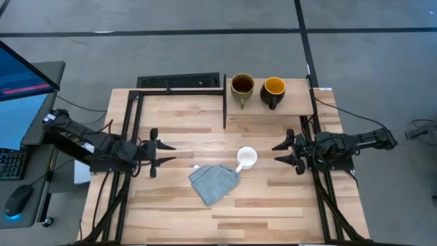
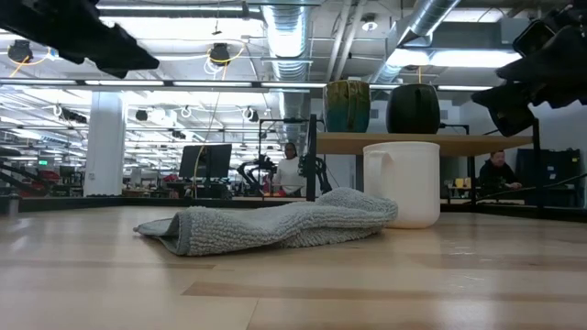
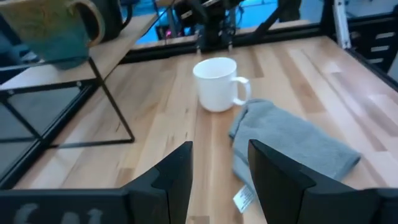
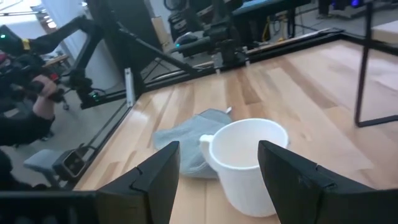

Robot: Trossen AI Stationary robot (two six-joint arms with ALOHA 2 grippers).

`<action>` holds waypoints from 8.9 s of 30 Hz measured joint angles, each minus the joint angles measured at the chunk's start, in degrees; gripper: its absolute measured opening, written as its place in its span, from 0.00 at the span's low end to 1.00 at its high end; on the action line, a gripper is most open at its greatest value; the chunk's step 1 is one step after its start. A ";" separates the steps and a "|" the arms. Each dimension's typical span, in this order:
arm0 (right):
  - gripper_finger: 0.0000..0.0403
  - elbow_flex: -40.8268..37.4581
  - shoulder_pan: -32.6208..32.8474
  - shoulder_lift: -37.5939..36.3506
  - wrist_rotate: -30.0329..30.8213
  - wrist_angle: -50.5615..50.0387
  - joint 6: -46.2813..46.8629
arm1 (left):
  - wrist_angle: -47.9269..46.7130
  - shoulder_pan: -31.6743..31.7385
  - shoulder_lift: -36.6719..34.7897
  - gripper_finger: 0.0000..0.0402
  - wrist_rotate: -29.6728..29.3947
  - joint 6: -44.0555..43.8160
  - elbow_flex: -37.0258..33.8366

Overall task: Stack small to large cups/mugs on shelf
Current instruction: Put the white mug on the shelf

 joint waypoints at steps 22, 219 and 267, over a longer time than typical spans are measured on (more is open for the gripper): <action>0.59 0.00 0.00 -0.01 1.48 3.31 -2.03 | 7.71 0.20 -10.90 0.36 2.27 3.59 -11.99; 0.03 52.62 -13.87 83.27 -5.65 -38.74 10.75 | -3.10 8.79 -11.16 0.36 10.63 1.30 -11.94; 0.05 64.85 -36.99 51.14 10.51 -77.19 -18.72 | -3.14 8.79 -11.16 0.36 -1.22 -0.12 -11.94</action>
